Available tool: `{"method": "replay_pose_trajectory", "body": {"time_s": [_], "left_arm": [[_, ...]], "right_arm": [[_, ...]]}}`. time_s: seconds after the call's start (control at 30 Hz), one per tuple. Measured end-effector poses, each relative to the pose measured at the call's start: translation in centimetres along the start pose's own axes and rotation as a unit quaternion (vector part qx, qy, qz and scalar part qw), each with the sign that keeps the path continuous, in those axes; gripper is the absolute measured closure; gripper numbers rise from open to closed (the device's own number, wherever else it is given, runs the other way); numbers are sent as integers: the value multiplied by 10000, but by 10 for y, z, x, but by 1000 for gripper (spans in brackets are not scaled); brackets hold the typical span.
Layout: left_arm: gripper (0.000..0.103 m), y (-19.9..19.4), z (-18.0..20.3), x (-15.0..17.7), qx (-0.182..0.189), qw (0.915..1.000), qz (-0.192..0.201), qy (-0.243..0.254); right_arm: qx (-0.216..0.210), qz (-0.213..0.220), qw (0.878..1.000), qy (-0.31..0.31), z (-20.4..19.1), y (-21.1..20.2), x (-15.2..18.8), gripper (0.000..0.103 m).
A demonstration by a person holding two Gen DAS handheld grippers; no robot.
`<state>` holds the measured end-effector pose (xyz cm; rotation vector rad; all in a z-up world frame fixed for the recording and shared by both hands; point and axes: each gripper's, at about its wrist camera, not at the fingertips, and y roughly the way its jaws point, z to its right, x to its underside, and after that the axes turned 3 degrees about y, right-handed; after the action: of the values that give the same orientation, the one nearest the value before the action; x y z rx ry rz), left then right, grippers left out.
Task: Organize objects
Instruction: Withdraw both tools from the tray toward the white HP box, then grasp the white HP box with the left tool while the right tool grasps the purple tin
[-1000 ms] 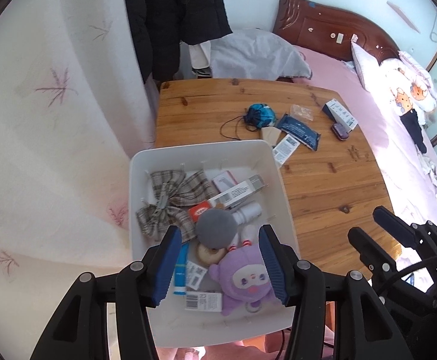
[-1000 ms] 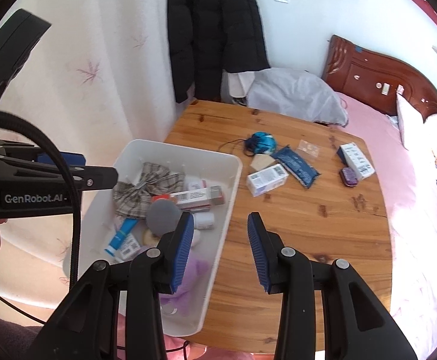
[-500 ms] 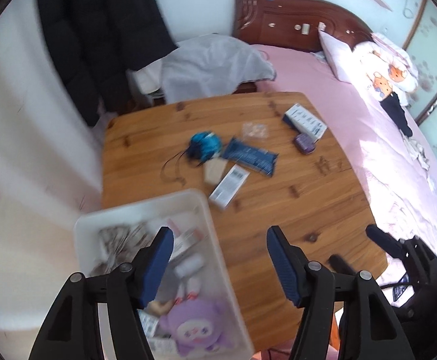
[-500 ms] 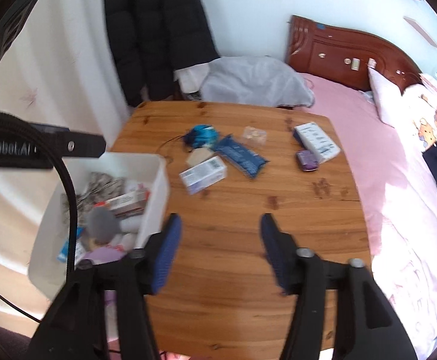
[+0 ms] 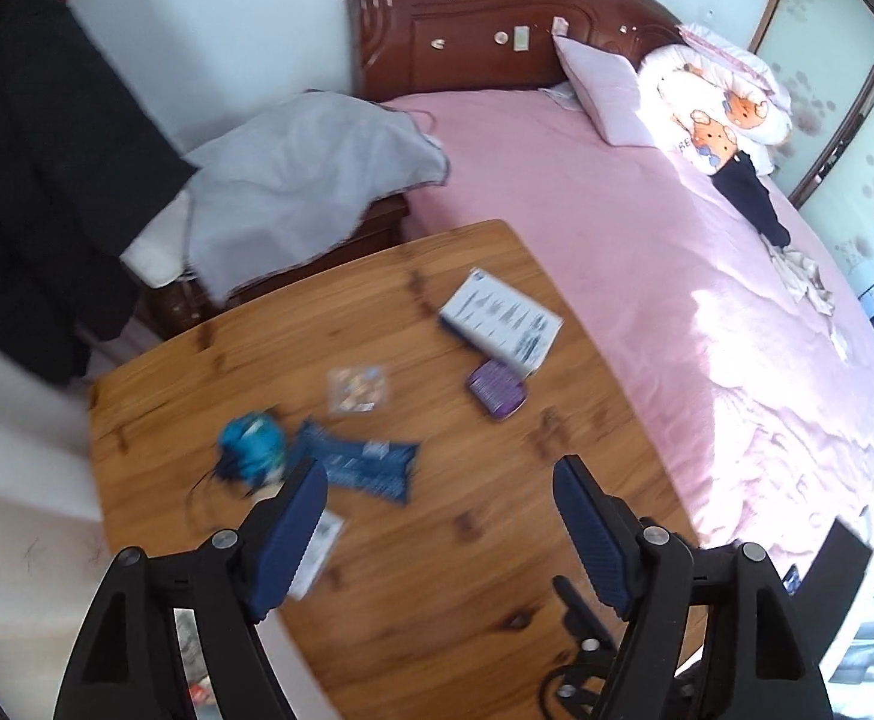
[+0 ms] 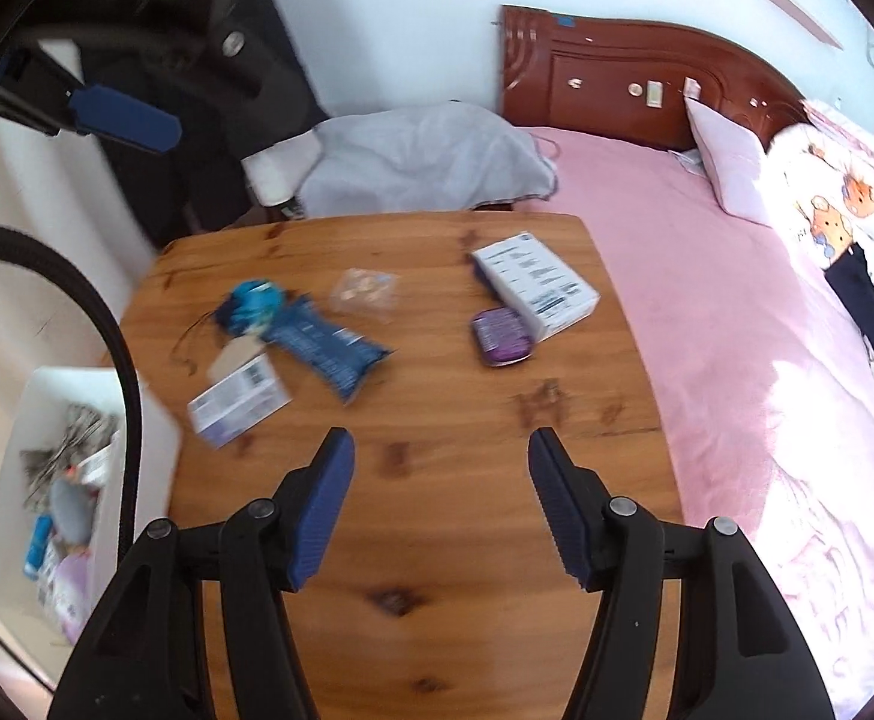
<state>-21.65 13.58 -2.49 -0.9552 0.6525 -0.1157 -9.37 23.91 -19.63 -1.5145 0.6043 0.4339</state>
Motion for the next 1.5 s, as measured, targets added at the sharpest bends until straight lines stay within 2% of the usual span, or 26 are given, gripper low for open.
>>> {"method": "replay_pose_trajectory", "body": {"time_s": [0.27, 0.47, 0.67, 0.9, 1.13, 1.5], "left_arm": [[24, 60, 22, -72, 320, 9989, -346, -65], [24, 128, 38, -105, 627, 9937, -916, -173], [24, 197, 42, -116, 907, 9826, -1532, -526], [24, 252, 41, -118, 983, 9698, -2119, -697], [24, 277, 41, -117, 1125, 9614, -2372, -820], [23, 287, 52, -112, 954, 9547, -2791, -387]], "right_arm": [[228, 270, 9991, 226, 42, 50, -14, 38], [247, 493, 9975, 451, 61, 88, -14, 38], [45, 595, 9972, 460, 69, 117, -12, 38], [-40, 686, 9975, 134, 62, 142, -10, 38], [16, 618, 9981, -47, 60, 164, -12, 38], [-288, 411, 9987, 6, 67, 175, -18, 38]]}}
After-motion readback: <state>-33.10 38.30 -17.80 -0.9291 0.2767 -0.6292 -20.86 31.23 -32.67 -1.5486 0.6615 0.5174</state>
